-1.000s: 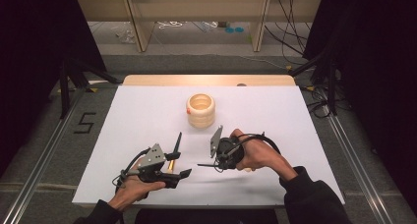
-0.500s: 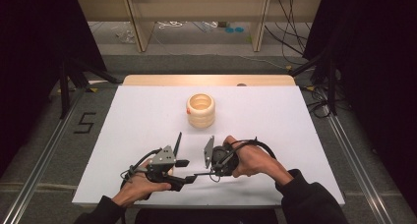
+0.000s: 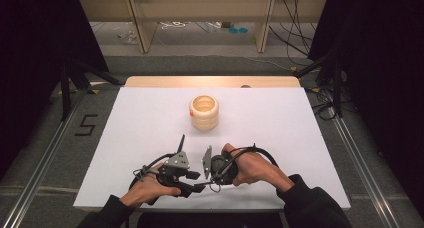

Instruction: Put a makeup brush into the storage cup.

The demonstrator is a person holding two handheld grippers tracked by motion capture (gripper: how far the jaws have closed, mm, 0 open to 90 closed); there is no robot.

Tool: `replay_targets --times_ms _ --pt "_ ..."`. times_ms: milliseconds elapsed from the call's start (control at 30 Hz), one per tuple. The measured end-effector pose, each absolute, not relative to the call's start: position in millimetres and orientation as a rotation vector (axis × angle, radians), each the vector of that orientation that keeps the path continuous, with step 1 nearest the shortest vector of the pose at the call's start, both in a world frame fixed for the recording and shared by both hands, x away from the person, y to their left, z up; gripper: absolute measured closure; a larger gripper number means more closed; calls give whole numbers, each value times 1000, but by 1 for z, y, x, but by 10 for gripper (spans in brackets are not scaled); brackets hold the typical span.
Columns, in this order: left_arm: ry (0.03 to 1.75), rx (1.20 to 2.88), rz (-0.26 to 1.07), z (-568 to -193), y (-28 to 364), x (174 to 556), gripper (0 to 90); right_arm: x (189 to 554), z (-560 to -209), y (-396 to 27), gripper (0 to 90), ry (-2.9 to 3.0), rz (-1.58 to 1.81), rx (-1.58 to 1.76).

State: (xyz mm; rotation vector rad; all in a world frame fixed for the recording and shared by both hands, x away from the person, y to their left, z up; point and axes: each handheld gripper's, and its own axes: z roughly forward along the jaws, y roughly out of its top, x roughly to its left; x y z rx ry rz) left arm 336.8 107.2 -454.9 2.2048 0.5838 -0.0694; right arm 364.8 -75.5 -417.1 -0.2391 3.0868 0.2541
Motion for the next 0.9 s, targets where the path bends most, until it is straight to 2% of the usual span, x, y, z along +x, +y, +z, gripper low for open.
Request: replay_targets --times_ms 467,600,733,867,900 --pt "660 2145 -287 -458 104 347 633 360 -415 -72 834 3062 258 -301" --pt "711 2145 -316 -459 104 346 650 360 -415 -72 834 3062 262 -317" --pt "663 2168 -304 -460 103 350 666 360 -415 -71 834 3059 278 -336" --pt "710 2159 -331 -460 100 347 674 358 -415 -71 834 3062 248 -324" --pt "670 2177 -310 -461 101 350 688 358 -415 -70 834 3056 249 -324"
